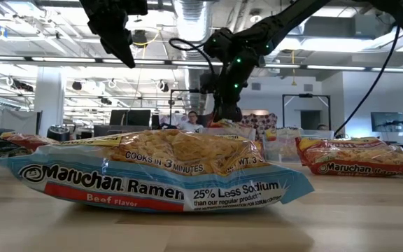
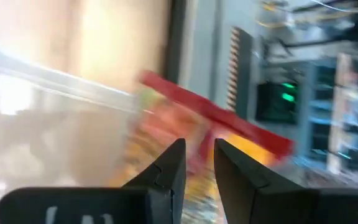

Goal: Sort Maruchan noodles
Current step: Put the red noodle pack into the left transparent bin

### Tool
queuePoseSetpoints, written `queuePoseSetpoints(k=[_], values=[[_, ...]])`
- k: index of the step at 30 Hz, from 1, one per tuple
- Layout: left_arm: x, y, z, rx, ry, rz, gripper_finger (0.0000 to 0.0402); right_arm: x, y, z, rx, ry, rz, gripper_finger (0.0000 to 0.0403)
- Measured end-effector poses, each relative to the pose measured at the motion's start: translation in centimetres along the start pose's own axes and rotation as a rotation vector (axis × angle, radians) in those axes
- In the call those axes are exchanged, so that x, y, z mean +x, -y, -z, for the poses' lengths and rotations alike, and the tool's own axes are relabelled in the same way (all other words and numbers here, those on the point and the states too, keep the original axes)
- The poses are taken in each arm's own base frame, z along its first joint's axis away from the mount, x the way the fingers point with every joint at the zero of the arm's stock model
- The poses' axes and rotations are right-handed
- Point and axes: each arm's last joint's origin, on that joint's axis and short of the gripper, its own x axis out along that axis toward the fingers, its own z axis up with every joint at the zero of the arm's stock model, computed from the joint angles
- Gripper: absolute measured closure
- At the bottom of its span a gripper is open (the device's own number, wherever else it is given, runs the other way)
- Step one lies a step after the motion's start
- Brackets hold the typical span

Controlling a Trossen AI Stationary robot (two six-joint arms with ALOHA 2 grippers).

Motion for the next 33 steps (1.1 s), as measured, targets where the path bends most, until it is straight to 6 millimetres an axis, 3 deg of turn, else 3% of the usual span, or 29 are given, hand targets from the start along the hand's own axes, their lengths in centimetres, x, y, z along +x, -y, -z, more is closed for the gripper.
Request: queuePoseSetpoints(k=[13, 22, 33], values=[[0.0, 0.0, 0.0, 0.0, -0.001, 0.0, 0.0278, 1.2, 0.2, 3.0, 0.185, -0.024, -0.245, 0.0295], [0.0, 0.0, 0.0, 0.0, -0.001, 0.0, 0.0278, 1.3, 0.0, 3.8, 0.22, -0.078, -0.292, 0.0295], [0.0, 0.0, 0.0, 0.0, -0.001, 0.0, 0.0278, 1.7, 0.7, 4.6, 0.263, -0.15, -0.201, 0.0295]])
